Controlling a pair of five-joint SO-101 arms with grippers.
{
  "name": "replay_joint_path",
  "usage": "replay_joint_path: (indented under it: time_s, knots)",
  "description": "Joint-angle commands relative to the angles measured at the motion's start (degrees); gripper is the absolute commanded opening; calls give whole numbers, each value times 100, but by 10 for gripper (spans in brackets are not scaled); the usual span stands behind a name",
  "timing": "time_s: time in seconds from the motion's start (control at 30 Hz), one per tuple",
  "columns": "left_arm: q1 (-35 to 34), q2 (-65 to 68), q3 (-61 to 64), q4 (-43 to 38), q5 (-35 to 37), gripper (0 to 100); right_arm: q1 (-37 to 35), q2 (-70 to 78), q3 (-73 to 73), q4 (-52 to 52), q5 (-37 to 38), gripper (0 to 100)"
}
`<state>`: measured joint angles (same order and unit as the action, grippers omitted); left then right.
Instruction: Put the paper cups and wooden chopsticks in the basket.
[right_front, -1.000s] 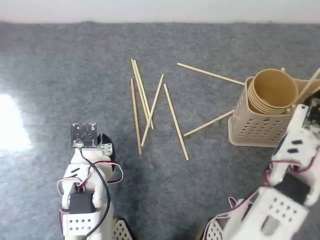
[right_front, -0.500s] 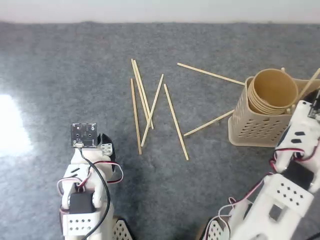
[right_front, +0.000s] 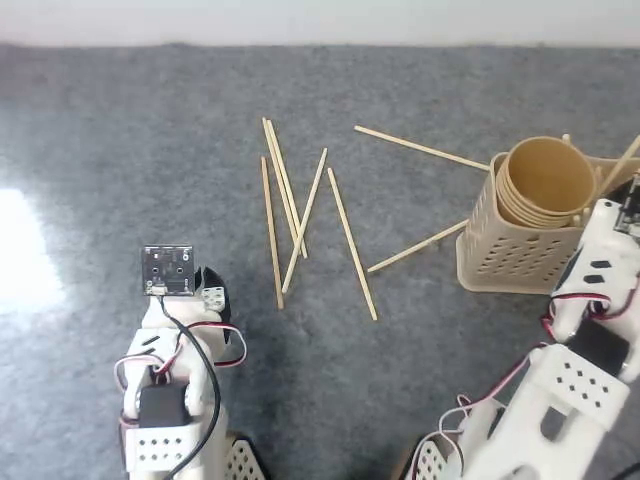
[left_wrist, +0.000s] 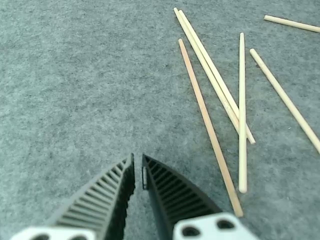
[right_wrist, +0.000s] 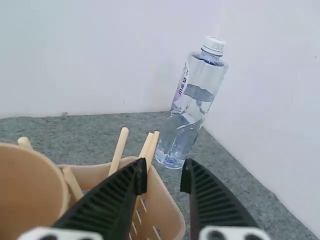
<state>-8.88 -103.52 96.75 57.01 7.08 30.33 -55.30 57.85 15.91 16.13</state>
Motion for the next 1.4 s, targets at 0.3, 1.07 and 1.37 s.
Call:
replay_joint_path:
  time_s: [0.3, 1.07, 1.37]
  knots:
    - [0, -70, -31, -123, -44, 21, -497, -1640, -281, 1279, 396, 106]
    - [0, -70, -31, -123, -44, 21, -3714, 866, -5600, 6158, 2497, 114]
    - [0, -70, -31, -123, -53, 21, -4330, 3538, -7745, 7776, 3358, 115]
